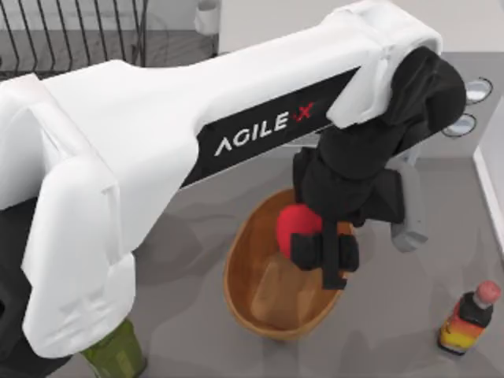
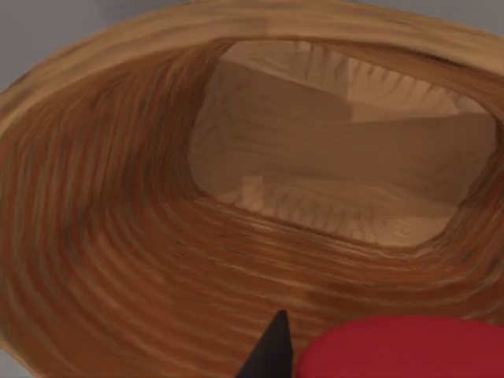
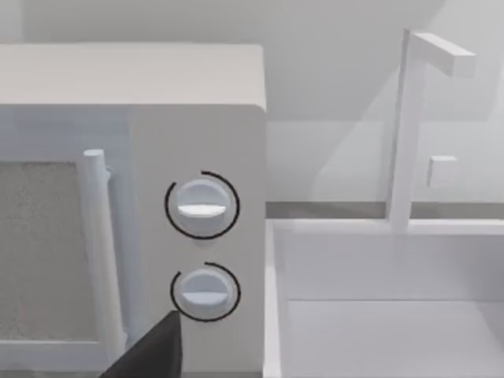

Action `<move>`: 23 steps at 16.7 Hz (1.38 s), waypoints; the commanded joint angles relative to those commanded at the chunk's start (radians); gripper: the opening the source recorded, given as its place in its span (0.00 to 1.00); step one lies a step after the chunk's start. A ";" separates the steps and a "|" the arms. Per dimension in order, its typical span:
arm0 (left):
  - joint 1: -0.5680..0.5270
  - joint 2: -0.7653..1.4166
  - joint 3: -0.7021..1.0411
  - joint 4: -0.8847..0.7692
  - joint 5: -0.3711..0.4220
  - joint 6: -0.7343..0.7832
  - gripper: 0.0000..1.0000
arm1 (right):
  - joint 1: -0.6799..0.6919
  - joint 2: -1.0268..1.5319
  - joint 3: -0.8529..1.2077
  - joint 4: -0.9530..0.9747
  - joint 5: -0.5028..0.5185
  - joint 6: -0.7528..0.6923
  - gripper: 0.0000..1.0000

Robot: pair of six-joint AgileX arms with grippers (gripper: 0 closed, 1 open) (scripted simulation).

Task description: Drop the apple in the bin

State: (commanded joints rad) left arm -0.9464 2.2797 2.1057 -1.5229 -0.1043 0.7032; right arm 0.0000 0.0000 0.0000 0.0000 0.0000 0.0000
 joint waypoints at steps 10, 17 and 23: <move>0.004 -0.027 -0.121 0.090 -0.007 0.007 0.15 | 0.000 0.000 0.000 0.000 0.000 0.000 1.00; 0.004 -0.027 -0.121 0.090 -0.007 0.007 0.68 | 0.000 0.000 0.000 0.000 0.000 0.000 1.00; 0.004 -0.027 -0.121 0.090 -0.007 0.007 1.00 | 0.000 0.000 0.000 0.000 0.000 0.000 1.00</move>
State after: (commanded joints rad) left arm -0.9426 2.2525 1.9843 -1.4326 -0.1109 0.7099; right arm 0.0000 0.0000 0.0000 0.0000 0.0000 0.0000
